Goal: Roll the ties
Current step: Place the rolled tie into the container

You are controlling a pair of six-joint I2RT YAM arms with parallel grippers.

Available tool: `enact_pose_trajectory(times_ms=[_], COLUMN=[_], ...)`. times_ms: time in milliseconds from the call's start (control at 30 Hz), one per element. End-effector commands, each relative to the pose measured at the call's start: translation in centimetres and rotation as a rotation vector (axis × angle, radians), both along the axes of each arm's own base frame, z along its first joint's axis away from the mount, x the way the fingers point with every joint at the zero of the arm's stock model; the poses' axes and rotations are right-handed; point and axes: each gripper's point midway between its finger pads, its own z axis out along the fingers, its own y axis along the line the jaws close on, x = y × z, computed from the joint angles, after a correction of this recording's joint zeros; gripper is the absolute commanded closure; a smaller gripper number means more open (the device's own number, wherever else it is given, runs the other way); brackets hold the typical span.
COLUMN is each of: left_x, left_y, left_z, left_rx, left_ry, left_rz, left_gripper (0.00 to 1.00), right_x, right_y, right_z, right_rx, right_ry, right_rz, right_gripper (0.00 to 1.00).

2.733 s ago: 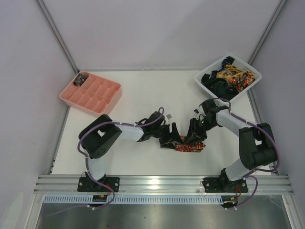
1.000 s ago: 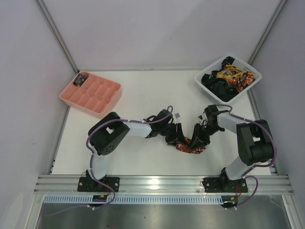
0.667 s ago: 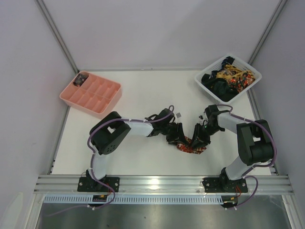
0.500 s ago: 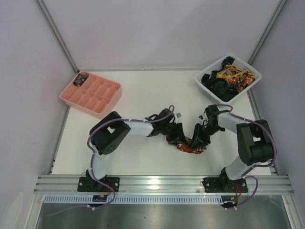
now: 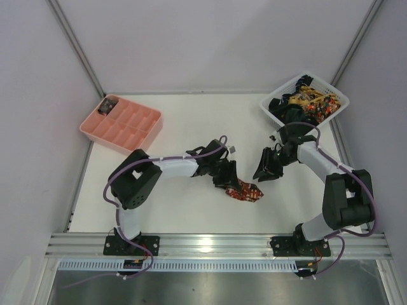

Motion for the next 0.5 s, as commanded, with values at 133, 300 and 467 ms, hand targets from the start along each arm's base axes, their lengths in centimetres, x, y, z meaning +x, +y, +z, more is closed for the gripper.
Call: enact_pose_trajectory(times_ms=[133,300,467], left_x=[5.2,9.3,13.8], left_y=[5.7,10.3,15.1], left_z=[5.1,8.2,12.1], left_rx=[0.114,0.127,0.139], left_ry=[-0.151,-0.186,-0.239], left_rz=[0.063,0.209,0.349], left_gripper=[1.0,1.0,0.99], right_x=[0.5,0.2,-0.4], right_y=[0.5,0.7,1.4], right_z=[2.5,2.9,2.8], right_rx=[0.037,0.054,0.084], right_ry=[-0.048,-0.067,-0.058], right_rz=[0.006,0.018,0.032], right_gripper=[0.64,0.64,0.64])
